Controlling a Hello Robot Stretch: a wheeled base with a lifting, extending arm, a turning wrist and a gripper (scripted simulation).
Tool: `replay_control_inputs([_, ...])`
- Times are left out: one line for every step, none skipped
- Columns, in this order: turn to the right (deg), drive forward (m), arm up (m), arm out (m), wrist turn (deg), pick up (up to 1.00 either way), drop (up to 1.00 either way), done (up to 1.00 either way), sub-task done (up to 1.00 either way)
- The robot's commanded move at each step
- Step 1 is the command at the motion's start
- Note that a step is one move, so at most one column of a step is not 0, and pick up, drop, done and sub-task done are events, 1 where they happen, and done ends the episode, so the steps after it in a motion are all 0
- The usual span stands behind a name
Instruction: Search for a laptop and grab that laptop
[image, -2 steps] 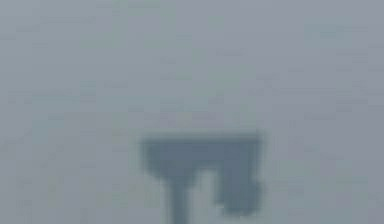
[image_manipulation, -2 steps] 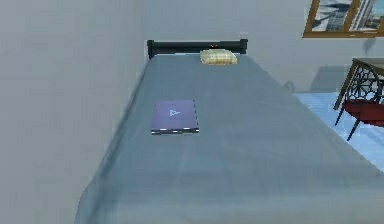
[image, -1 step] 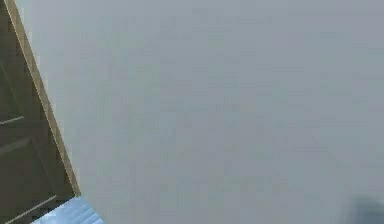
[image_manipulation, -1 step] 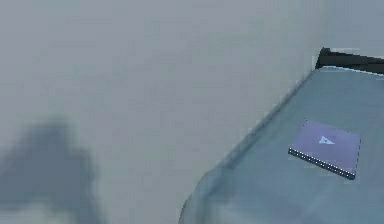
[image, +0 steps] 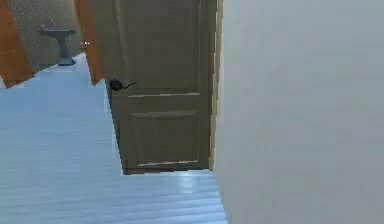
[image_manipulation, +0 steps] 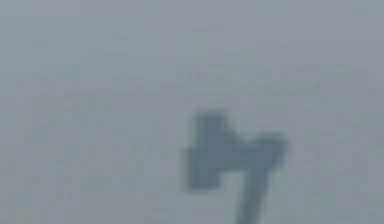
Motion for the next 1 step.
replay_control_inputs([-45.0, 0.00, 0.00, 0.00, 0.0, 0.00, 0.00, 0.00, 0.00])
